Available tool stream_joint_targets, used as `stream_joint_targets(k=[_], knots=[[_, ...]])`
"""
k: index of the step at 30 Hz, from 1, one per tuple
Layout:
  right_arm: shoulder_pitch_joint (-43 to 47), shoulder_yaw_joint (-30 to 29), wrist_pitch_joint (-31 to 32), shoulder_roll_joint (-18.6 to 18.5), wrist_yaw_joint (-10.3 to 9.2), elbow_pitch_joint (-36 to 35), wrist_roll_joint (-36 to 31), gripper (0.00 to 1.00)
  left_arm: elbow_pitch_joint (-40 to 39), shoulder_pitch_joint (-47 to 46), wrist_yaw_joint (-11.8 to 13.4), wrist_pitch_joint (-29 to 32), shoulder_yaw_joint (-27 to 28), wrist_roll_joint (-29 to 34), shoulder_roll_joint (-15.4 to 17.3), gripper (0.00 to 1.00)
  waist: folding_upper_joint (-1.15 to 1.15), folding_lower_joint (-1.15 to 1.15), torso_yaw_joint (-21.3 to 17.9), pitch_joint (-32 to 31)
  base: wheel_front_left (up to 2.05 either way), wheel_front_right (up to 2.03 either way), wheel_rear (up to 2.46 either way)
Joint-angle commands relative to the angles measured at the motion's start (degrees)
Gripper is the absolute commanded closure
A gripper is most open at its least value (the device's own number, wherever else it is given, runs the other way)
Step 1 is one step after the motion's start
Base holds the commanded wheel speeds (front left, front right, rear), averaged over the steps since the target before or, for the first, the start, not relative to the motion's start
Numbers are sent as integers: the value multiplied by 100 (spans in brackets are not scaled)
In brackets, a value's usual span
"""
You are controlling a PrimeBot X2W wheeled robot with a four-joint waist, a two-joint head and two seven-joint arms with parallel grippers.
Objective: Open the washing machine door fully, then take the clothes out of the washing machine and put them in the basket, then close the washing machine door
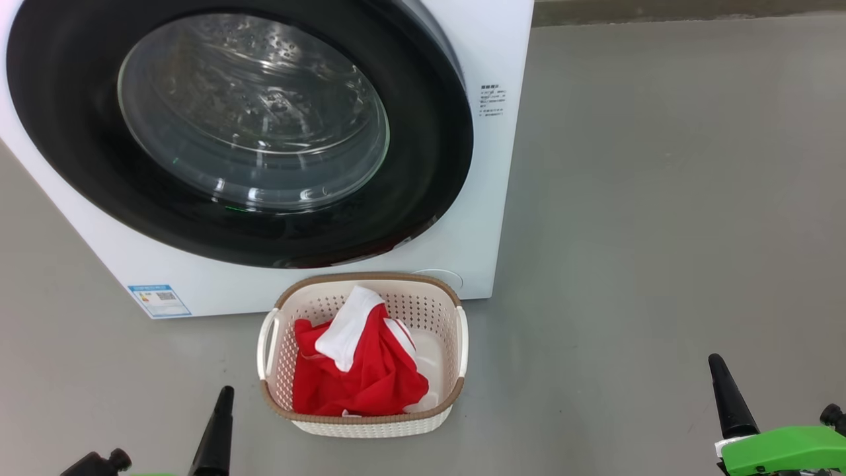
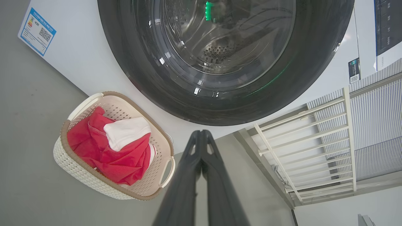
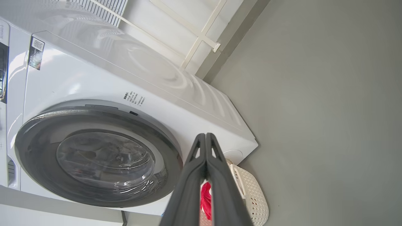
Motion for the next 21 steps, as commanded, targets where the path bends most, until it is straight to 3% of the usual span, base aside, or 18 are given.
stream_joint_targets(k=[1, 21], knots=[[-283, 95, 34, -100, -3, -168, 138, 100, -139, -227, -24, 33, 157, -166, 106, 100, 0, 0, -9, -6, 0, 0, 0], [-495, 124, 372, -117, -4, -200, 1246, 100, -146, -331, -31, 363, 303, -1367, 108, 100, 0, 0, -117, -80, 0, 0, 0]])
